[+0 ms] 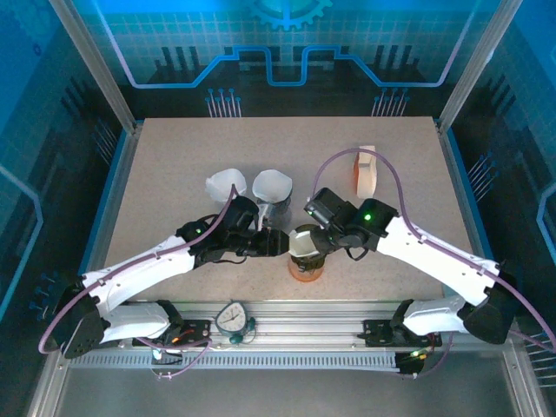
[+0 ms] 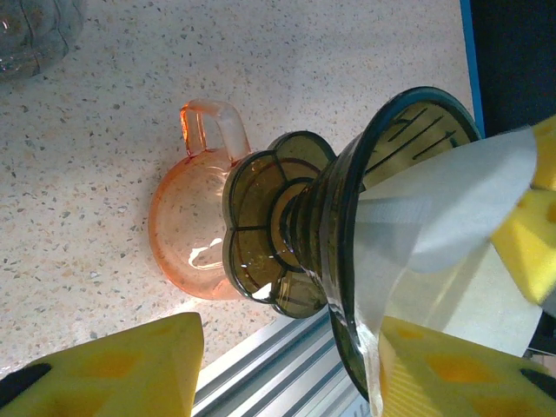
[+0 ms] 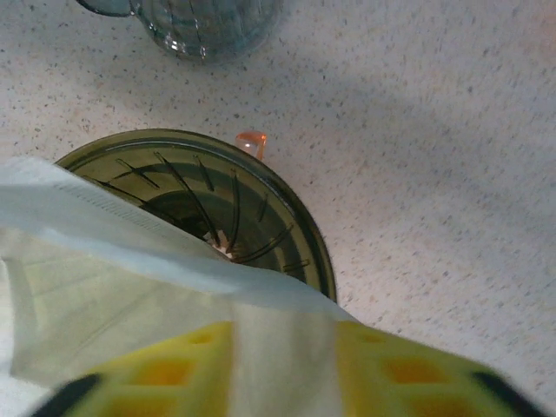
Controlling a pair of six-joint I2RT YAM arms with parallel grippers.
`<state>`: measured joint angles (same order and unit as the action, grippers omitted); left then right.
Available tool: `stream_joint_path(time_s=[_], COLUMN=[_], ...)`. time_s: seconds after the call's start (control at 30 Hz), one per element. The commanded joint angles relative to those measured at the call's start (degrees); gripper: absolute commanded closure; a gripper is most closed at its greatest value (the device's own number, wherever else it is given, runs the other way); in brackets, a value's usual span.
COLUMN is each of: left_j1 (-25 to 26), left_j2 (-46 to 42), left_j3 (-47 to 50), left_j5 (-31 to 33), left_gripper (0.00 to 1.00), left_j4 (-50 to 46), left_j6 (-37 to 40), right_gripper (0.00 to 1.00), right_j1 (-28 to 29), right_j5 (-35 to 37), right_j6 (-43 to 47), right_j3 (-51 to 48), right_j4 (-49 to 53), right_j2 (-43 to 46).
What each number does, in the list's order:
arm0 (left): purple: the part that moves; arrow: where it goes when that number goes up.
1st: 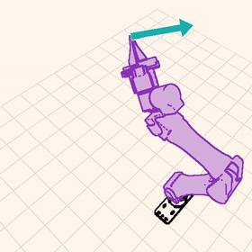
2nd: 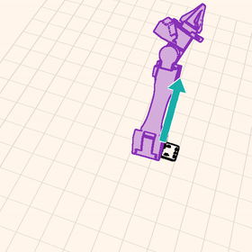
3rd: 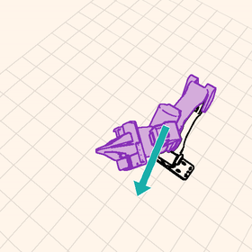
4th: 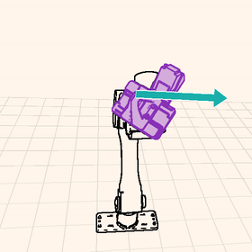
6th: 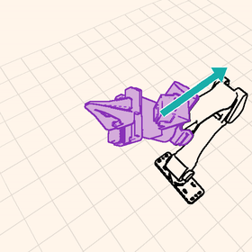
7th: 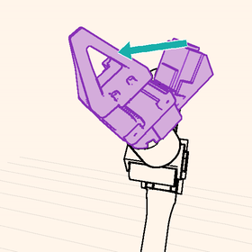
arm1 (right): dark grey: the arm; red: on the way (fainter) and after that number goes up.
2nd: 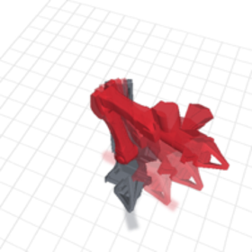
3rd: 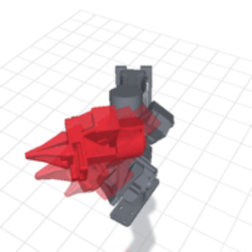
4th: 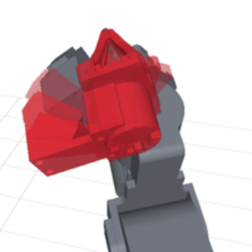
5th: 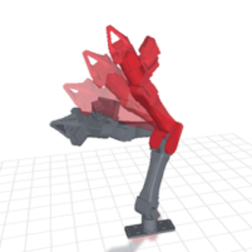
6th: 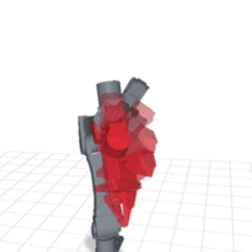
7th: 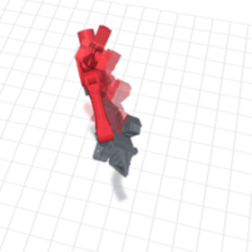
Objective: Place the coffee filter in the dripper
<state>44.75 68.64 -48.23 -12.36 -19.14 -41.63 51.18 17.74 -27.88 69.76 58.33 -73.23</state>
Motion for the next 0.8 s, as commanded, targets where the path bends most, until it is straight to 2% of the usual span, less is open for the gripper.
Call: stream_joint_path(time_s=[0.0, 0.07, 0.2, 0.77], left_j1=[0.34, 0.35, 0.36, 0.35], left_j2=[0.52, 0.62, 0.54, 0.09], left_j3=[1.07, 1.15, 1.20, 1.33], left_j5=[-0.56, -0.63, -0.68, -0.74], left_gripper=[0.47, 0.47, 0.46, 0.41], left_j4=[0.14, 0.32, 0.35, 0.54], left_j6=[0.67, 0.58, 0.49, 0.23], right_gripper=[0.41, 0.34, 0.29, 0.27], right_j1=[-0.77, -1.29, -1.53, -3.08], right_j5=[1.66, 0.27, -2.43, -2.31], right_j6=[-0.31, -0.60, -0.90, -0.09], right_j3=[1.67, 0.95, -0.10, -2.38], right_j4=[0.68, 0.16, -1.43, -3.32], right_j2=[2.23, 1.68, -0.97, -5.16])
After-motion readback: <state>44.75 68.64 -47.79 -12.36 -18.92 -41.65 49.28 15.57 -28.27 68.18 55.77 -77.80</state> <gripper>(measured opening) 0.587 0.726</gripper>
